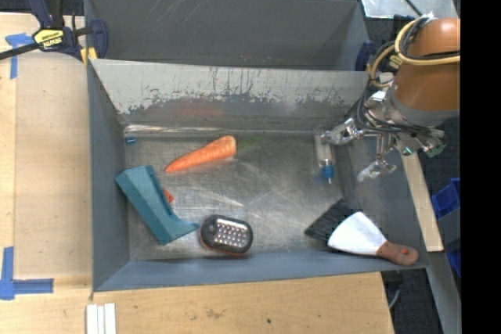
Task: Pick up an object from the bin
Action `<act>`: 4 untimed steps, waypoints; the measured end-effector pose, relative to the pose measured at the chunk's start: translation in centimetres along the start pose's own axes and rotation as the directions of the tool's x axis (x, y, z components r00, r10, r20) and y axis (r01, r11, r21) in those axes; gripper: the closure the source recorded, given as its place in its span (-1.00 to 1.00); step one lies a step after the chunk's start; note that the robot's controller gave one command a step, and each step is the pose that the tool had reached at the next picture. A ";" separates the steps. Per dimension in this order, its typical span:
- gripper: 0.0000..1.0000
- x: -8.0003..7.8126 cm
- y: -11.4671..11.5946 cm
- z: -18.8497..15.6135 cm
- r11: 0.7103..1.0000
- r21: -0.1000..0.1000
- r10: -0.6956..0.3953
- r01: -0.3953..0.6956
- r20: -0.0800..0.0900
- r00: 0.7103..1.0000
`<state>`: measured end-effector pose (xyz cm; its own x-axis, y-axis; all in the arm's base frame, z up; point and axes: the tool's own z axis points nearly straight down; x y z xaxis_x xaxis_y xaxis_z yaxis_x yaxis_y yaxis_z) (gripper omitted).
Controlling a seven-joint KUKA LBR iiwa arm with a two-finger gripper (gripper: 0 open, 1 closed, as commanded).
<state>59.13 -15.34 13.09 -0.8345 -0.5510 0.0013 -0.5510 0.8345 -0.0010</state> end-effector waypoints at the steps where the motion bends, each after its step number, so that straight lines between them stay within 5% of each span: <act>1: 1.00 -1.4 0.3 5.4 0.998 0.002 -0.070 0.070 0.003 0.998; 2: 1.00 -1.4 0.3 5.4 0.998 0.002 -0.070 0.070 0.003 0.998; 3: 1.00 -2.9 2.8 -7.0 0.993 0.001 -0.119 0.119 0.005 0.993; 4: 1.00 -2.9 2.9 -7.0 0.993 0.001 -0.119 0.119 0.004 0.993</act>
Offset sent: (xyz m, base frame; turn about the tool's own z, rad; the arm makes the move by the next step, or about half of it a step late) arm 0.0000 0.0000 0.0000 0.0000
